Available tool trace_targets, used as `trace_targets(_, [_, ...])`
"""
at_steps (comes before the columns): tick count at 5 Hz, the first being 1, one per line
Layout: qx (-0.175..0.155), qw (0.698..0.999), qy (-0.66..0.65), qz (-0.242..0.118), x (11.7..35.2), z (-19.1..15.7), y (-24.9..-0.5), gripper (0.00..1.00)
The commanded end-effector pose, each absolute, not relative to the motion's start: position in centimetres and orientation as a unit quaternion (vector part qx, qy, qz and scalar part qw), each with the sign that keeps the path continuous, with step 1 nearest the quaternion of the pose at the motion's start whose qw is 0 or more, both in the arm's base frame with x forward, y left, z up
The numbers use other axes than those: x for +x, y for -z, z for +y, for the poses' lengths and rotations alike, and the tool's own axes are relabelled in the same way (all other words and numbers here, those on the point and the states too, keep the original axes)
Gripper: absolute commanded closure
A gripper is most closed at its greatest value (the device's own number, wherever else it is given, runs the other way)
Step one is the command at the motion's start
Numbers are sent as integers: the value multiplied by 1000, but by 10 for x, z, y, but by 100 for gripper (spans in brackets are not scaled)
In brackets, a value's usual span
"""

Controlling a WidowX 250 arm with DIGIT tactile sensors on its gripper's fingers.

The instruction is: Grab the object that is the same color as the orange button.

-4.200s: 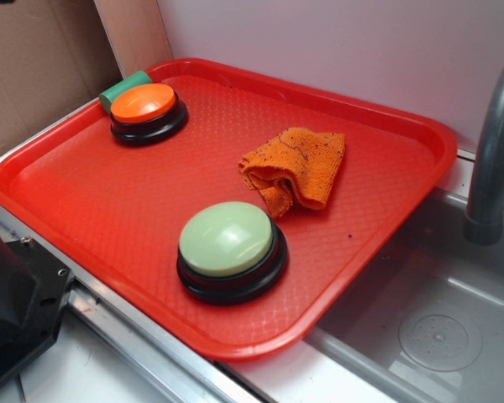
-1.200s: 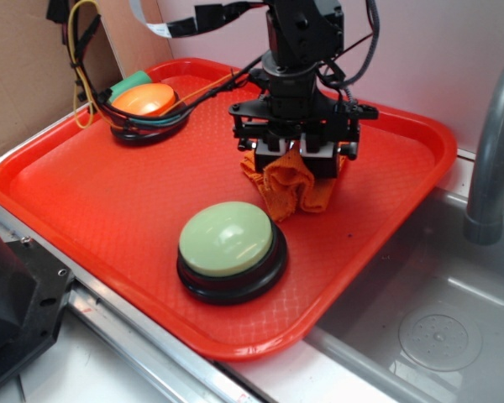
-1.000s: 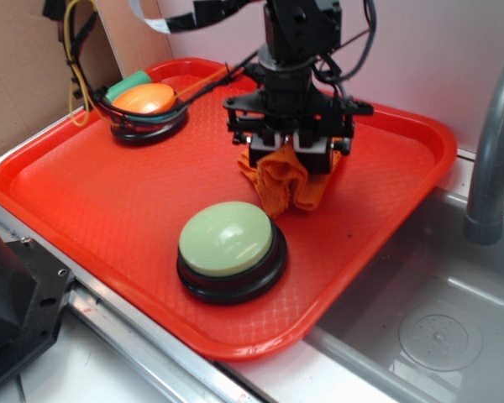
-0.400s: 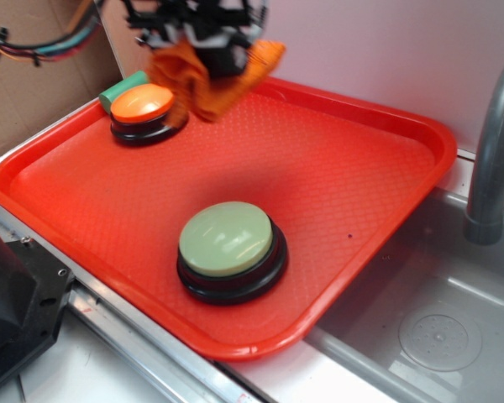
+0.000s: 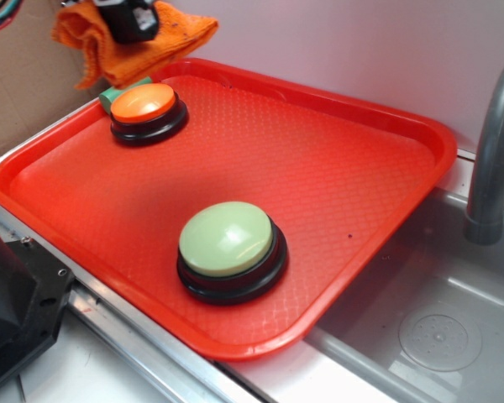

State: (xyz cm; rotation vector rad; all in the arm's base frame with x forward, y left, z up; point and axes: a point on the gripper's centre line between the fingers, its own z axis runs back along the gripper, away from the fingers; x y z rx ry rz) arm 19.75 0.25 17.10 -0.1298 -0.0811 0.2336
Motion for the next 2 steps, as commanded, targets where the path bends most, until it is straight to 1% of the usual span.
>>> trace_targets(1, [-37,990,-115,-75,188,37,-195,100])
trace_targets(2, [-45,989,-119,-72,185,42,-190,100])
